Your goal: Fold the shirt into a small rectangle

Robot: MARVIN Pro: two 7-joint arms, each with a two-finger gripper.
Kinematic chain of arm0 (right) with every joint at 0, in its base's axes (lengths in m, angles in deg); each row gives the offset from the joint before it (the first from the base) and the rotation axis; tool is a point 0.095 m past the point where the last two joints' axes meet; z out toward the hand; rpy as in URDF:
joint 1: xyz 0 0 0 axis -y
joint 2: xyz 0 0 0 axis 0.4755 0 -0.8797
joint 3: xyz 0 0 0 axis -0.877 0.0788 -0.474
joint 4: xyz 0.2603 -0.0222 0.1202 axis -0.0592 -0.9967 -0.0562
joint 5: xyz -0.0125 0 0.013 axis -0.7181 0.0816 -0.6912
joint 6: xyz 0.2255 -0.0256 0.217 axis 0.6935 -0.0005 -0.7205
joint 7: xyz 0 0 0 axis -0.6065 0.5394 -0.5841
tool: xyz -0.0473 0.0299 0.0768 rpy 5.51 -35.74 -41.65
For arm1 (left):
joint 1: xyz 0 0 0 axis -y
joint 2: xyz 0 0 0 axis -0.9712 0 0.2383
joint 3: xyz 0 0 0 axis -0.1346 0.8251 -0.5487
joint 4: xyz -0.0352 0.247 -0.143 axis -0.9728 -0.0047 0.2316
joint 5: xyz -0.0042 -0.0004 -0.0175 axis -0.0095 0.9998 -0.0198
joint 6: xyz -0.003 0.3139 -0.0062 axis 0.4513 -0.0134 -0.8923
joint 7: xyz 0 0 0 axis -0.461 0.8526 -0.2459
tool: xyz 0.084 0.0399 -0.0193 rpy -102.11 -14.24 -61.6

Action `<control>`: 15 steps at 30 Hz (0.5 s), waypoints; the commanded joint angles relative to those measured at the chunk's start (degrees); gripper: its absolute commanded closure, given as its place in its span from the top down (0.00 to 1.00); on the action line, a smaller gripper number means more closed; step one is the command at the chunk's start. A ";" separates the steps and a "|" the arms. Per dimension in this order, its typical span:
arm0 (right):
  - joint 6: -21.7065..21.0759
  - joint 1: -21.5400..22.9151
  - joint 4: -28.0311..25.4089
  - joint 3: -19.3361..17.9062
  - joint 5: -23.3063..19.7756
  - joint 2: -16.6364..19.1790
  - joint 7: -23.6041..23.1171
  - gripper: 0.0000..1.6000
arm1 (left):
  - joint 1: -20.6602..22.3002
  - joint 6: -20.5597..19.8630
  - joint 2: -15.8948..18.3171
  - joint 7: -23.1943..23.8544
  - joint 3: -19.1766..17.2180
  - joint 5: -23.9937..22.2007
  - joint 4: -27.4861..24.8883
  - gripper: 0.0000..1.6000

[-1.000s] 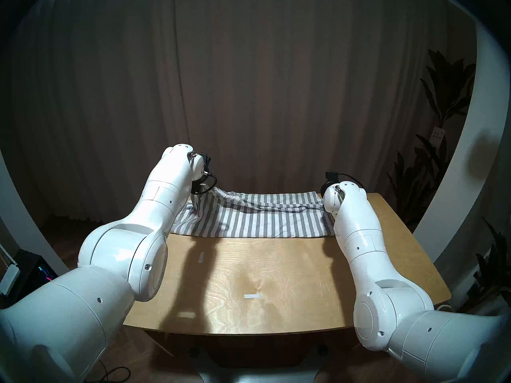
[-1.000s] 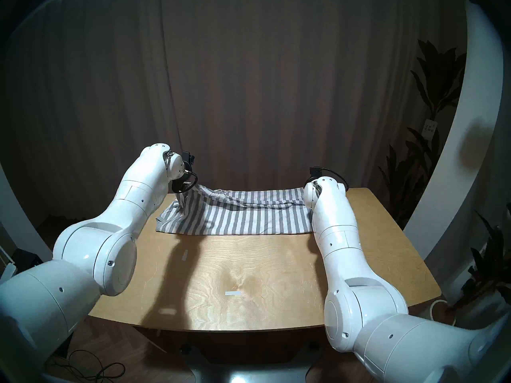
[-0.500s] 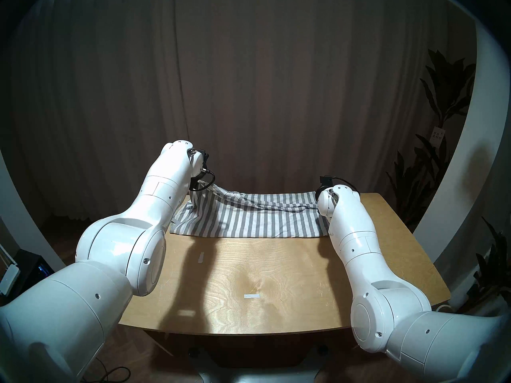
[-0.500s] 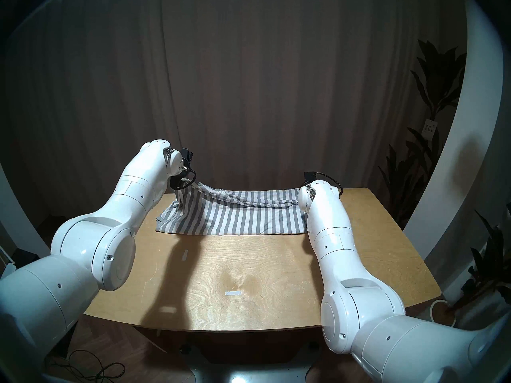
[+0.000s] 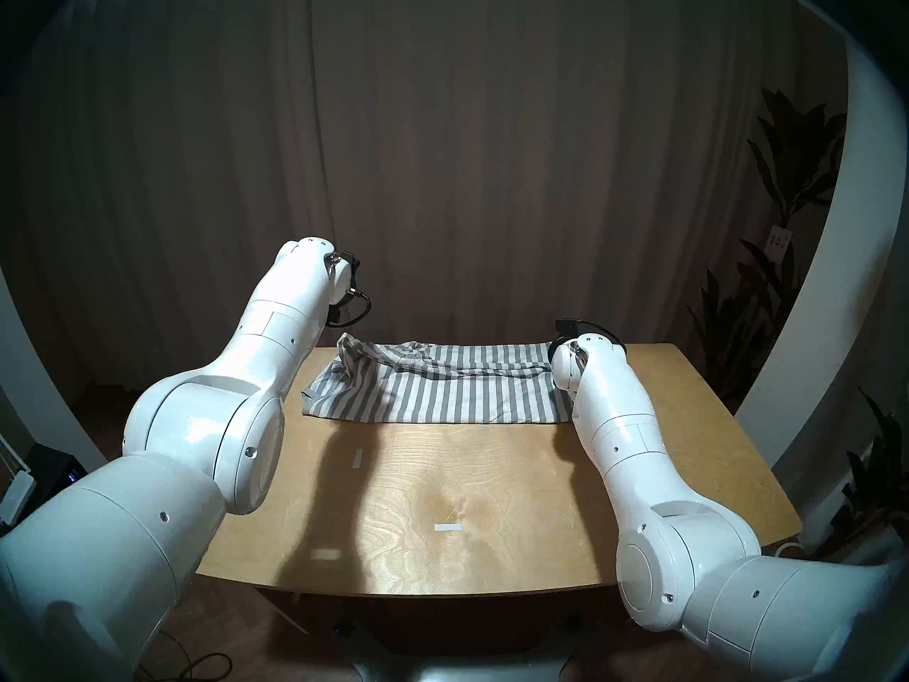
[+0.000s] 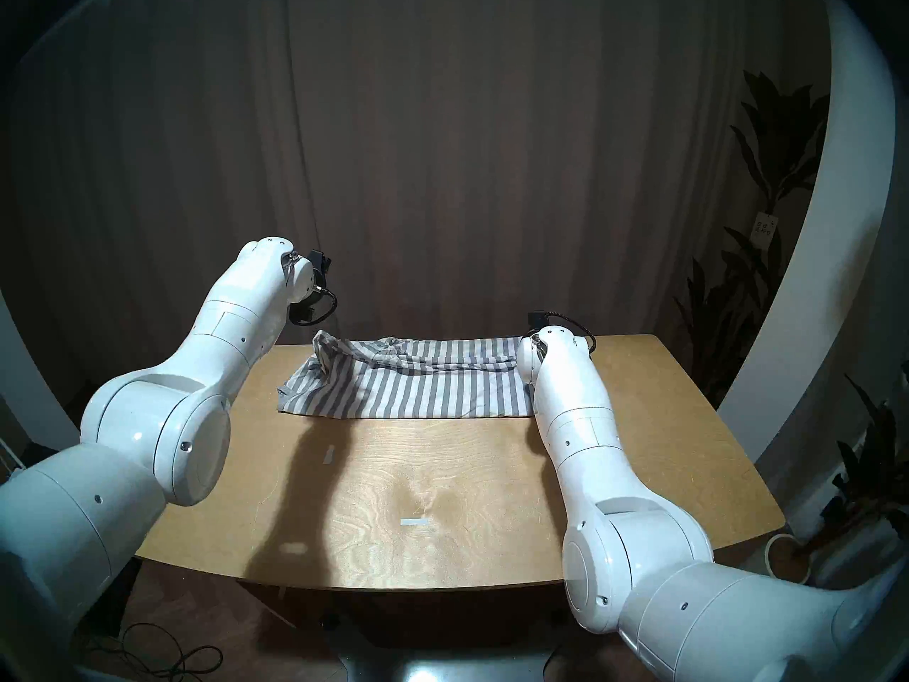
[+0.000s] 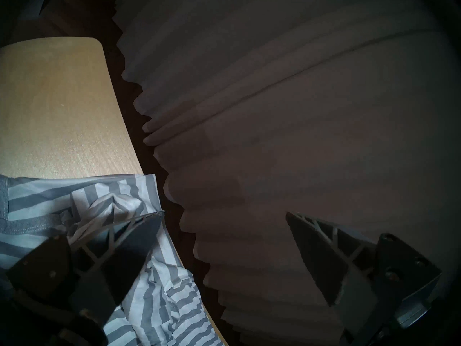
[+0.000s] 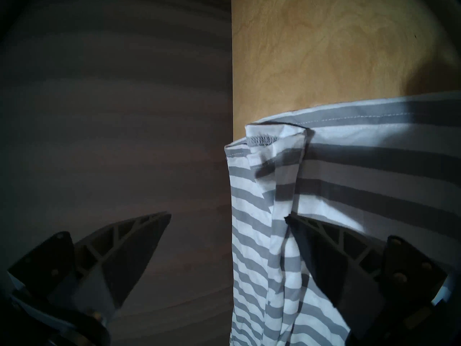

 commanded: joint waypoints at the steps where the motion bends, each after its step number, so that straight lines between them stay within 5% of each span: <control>1: -0.07 1.01 -0.58 0.86 0.02 -1.34 -0.79 1.00 | 3.83 0.15 0.04 2.35 0.38 0.65 0.00 1.00; 15: 2.07 -6.73 -8.15 2.75 0.21 -3.67 -8.68 1.00 | -1.28 -0.35 2.17 15.40 2.82 2.12 2.38 1.00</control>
